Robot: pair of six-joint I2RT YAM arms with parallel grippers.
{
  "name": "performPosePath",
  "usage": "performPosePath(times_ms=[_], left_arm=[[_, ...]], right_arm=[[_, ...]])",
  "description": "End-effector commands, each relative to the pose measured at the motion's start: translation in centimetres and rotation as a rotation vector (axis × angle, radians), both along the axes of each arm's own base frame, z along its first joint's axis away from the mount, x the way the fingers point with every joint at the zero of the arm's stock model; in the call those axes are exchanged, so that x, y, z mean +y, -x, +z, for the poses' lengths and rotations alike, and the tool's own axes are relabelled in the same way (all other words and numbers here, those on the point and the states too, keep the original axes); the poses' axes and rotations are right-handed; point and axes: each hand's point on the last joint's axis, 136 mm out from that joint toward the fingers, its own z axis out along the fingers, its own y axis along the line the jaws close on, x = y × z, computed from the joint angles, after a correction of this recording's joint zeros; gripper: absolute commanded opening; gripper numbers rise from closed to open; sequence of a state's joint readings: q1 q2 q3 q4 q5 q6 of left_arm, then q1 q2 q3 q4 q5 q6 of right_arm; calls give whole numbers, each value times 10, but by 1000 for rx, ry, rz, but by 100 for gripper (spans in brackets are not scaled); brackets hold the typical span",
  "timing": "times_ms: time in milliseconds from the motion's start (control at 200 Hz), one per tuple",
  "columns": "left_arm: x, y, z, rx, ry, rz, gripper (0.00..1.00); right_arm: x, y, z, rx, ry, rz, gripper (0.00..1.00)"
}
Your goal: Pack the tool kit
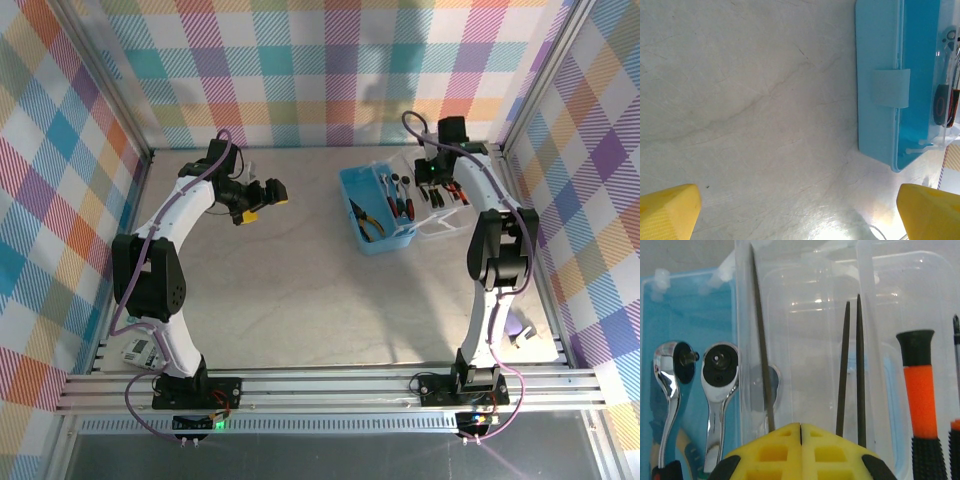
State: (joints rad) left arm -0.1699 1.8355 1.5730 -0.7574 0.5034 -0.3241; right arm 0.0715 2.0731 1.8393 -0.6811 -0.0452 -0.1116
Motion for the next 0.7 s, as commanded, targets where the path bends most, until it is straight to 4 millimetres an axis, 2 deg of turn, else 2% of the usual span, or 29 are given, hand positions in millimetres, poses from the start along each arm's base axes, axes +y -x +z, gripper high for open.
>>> performPosePath(times_ms=[0, 90, 205, 270, 340, 375, 435, 555, 585, 690], left_arm=[[-6, 3, 7, -10, 2, -22, 100], [-6, 4, 6, -7, 2, -23, 100], [-8, 3, 3, -6, -4, -26, 100], [-11, 2, 0, -4, -23, -34, 100], [-20, 0, -5, 0, -58, -61, 100], [-26, -1, -7, -1, -77, -80, 100], [-41, -4, -12, 0, -102, -115, 100], [-76, -13, -19, -17, -105, -168, 100], [-86, -15, -20, -22, -92, -181, 100], [-121, -18, -26, -33, -28, -230, 100]], right_arm=[[4, 19, 1, 46, 5, 5, 1], [4, 17, 16, 16, 0, 5, 3], [5, 13, 54, -53, -34, -19, 10], [2, 15, 78, -88, -45, -44, 25], [-4, 24, 97, -98, -68, -86, 50], [-6, 32, 103, -96, -75, -105, 56], [-12, 49, 101, -72, -87, -155, 63], [-30, 89, 86, -46, -121, -287, 90], [-35, 100, 82, -39, -134, -324, 100], [-57, 135, 66, -21, -170, -477, 99]])
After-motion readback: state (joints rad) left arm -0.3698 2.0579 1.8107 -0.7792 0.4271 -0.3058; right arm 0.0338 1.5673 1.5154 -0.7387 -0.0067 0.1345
